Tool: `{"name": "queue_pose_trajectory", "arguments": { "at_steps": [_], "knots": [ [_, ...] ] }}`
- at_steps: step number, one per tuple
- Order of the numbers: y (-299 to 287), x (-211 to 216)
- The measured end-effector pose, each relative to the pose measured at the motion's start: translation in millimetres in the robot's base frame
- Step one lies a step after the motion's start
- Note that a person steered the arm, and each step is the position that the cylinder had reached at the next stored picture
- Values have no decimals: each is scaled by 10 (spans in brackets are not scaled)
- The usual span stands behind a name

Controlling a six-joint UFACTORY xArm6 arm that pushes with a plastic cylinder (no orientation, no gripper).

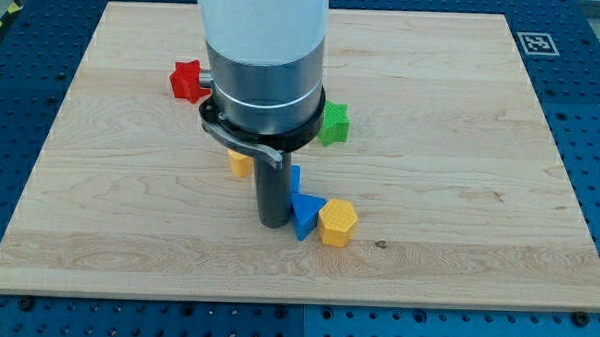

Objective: Move the yellow heart into the blue cube

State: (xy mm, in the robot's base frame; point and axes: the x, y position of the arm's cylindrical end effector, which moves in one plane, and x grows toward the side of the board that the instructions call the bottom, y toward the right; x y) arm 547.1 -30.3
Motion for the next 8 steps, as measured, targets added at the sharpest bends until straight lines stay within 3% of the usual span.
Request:
{"name": "queue_pose_trajectory", "arguments": {
  "at_steps": [1, 2, 3, 4, 7, 8],
  "knots": [
    [-64, 34],
    [-683, -165],
    [-976, -771],
    [-850, -1099],
    [190, -845],
    [40, -952]
  ]
}}
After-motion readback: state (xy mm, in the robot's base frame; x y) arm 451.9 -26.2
